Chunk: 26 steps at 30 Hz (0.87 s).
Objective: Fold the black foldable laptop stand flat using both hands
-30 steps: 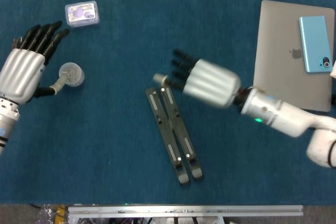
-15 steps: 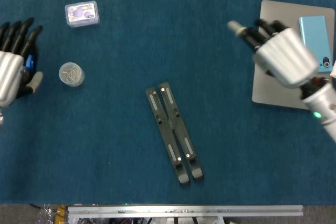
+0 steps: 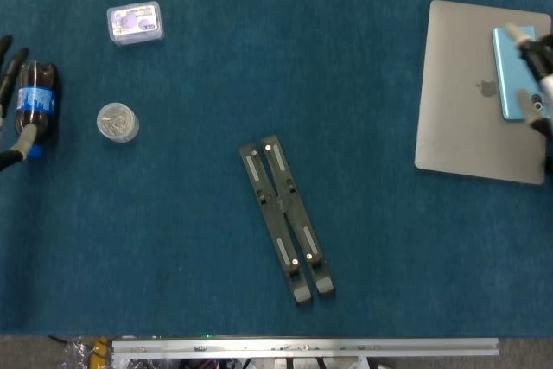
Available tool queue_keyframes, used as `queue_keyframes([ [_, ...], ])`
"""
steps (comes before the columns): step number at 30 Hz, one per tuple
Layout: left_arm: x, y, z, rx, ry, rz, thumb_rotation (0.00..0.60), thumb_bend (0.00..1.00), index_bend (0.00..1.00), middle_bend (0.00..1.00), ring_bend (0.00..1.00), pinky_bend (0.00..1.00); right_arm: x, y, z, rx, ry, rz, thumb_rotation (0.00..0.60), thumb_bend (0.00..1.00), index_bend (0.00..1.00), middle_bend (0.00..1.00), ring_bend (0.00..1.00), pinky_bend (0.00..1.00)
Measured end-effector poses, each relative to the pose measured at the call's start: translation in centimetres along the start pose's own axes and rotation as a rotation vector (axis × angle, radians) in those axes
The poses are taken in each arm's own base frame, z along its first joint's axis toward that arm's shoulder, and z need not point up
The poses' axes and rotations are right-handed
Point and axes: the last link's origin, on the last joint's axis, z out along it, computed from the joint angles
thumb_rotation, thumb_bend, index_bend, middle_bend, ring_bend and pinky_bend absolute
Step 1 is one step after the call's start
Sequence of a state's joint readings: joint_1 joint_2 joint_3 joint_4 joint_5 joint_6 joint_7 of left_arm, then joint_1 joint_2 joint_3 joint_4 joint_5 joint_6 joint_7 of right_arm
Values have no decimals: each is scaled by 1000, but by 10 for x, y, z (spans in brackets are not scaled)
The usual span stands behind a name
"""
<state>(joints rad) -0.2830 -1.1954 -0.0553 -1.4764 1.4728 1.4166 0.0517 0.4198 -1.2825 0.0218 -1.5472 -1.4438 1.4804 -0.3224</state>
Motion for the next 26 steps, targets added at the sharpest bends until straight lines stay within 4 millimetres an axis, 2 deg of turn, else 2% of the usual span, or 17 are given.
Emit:
queue_keyframes([
  [5, -2, -4, -11, 9, -8, -12, 600, 312, 0, 0, 0, 0, -5, 23, -20, -81, -7, 21, 600, 347, 123, 420, 296, 483],
  [10, -2, -5, -18, 8, -35, 0, 600, 312, 0, 0, 0, 0, -9, 37, -29, -116, -5, 22, 600, 346, 124, 420, 296, 483],
  [26, 0, -1, -24, 6, -70, -2, 600, 312, 0, 0, 0, 0, -13, 45, -38, -142, 4, 56, 600, 346, 124, 420, 296, 485],
])
